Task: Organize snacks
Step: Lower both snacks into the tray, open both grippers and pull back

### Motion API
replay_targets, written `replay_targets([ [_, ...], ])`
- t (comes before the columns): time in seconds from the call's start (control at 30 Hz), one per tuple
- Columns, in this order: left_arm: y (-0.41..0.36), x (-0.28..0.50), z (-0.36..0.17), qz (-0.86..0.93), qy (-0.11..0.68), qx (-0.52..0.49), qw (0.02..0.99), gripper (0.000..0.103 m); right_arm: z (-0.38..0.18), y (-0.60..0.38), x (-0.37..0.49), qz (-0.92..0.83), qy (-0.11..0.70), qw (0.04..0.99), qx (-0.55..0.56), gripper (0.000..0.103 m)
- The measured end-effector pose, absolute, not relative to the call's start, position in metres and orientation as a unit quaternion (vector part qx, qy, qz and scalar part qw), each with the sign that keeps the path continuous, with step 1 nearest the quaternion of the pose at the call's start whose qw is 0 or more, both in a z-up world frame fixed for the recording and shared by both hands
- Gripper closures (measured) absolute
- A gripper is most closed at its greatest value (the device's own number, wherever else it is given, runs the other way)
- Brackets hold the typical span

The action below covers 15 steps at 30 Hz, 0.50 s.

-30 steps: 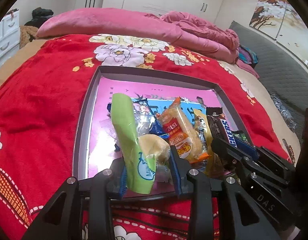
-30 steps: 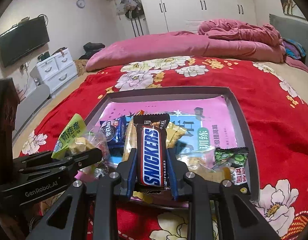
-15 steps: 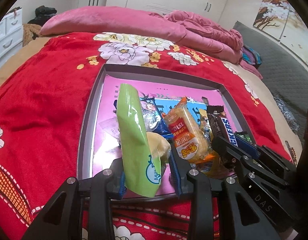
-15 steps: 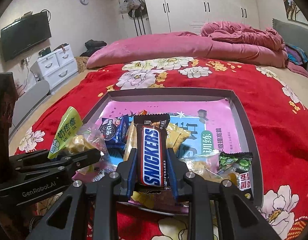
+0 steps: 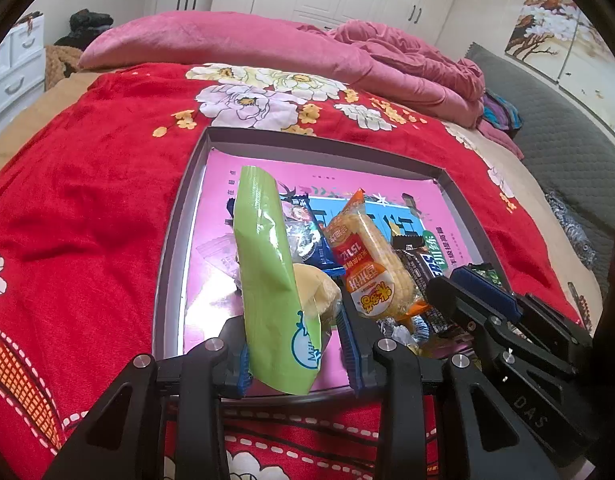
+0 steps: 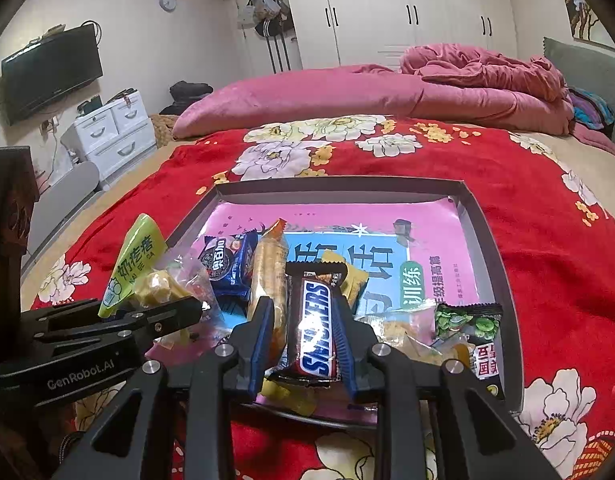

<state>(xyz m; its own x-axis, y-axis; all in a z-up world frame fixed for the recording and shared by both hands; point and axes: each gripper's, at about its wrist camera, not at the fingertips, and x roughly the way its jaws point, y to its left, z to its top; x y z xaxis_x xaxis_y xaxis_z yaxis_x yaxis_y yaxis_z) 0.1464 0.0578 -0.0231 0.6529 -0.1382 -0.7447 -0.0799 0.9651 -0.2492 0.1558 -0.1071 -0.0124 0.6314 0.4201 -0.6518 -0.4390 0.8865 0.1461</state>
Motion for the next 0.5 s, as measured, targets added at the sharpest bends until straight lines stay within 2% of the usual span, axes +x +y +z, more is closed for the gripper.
replay_targets([
  [0.1, 0.058, 0.1465, -0.0225, -0.016, 0.416, -0.133, 0.899, 0.065, -0.0126, -0.1064, 0.1538, 0.243, 0.358, 0.901, -0.016, 0.069],
  [0.27, 0.0577, 0.147, -0.022, -0.012, 0.417, -0.132, 0.899, 0.055, -0.0122, -0.1062, 0.1517, 0.248, 0.358, 0.9, -0.017, 0.066],
  [0.4, 0.0578, 0.1469, -0.0204, -0.011, 0.413, -0.128, 0.901, 0.049, -0.0119, -0.1078, 0.1523, 0.247, 0.361, 0.899, -0.009, 0.057],
  [0.5, 0.0579, 0.1464, -0.0204, -0.007, 0.414, -0.127, 0.901, 0.045, -0.0116, -0.108, 0.1523, 0.245, 0.361, 0.9, -0.01, 0.056],
])
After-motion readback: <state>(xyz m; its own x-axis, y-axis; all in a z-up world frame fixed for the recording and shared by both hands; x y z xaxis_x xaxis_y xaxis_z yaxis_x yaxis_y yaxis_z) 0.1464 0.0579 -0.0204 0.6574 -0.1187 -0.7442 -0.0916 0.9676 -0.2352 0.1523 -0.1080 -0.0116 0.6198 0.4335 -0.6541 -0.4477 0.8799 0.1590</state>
